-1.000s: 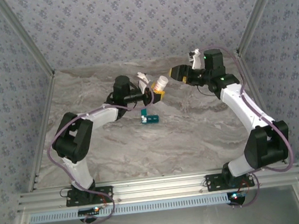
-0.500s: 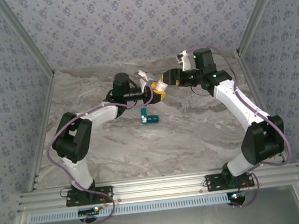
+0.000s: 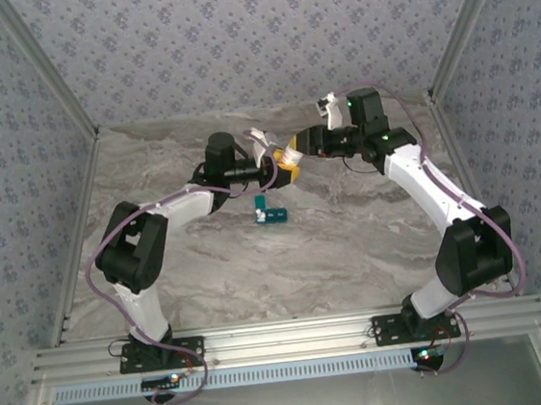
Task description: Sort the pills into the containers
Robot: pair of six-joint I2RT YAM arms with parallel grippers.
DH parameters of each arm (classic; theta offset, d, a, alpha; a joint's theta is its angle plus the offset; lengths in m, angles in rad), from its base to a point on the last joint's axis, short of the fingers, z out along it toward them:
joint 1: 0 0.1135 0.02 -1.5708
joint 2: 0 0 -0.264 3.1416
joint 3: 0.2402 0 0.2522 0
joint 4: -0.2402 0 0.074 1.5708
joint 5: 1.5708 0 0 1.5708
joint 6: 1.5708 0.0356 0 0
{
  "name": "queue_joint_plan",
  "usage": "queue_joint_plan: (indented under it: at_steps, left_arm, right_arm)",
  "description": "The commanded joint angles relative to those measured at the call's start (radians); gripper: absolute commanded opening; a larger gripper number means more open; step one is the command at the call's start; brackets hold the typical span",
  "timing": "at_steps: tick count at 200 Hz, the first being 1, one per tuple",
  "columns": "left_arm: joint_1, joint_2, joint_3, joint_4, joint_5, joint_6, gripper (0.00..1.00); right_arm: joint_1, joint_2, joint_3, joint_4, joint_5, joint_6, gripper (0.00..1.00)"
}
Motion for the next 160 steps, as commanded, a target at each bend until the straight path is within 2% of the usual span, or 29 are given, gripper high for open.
queue_joint_plan:
  at_steps: [1,19,37,54,74,104,124,160]
  left_arm:
    - [-0.044,-0.043,-0.025,0.076,-0.157,0.073,0.0]
    - [-0.113,-0.076,-0.07,0.083,-0.316,0.221,0.0]
    - [-0.172,-0.084,-0.083,0.086,-0.448,0.288,0.0]
    - [-0.204,-0.078,-0.091,0.111,-0.518,0.315,0.0]
    - [-0.204,-0.063,-0.089,0.13,-0.547,0.298,0.0]
    - [-0.177,-0.05,-0.093,0.149,-0.517,0.251,0.0]
    - [-0.138,-0.052,-0.102,0.166,-0.456,0.192,0.0]
    - [-0.077,-0.056,-0.107,0.166,-0.342,0.135,0.0]
  right_arm:
    - [0.043,0.018,-0.057,0.061,0.085,0.14,0.34]
    - [0.061,0.02,-0.102,0.123,0.155,0.257,0.34]
    - [0.068,0.023,-0.135,0.2,0.185,0.361,0.34]
    - [0.071,0.028,-0.167,0.235,0.192,0.4,0.34]
    - [0.065,0.032,-0.153,0.213,0.191,0.389,0.37]
    - [0.014,-0.007,-0.119,0.185,0.174,0.356,0.56]
    - [-0.029,-0.055,-0.122,0.176,0.141,0.316,0.65]
    - [-0.079,-0.106,-0.127,0.147,0.076,0.246,0.69]
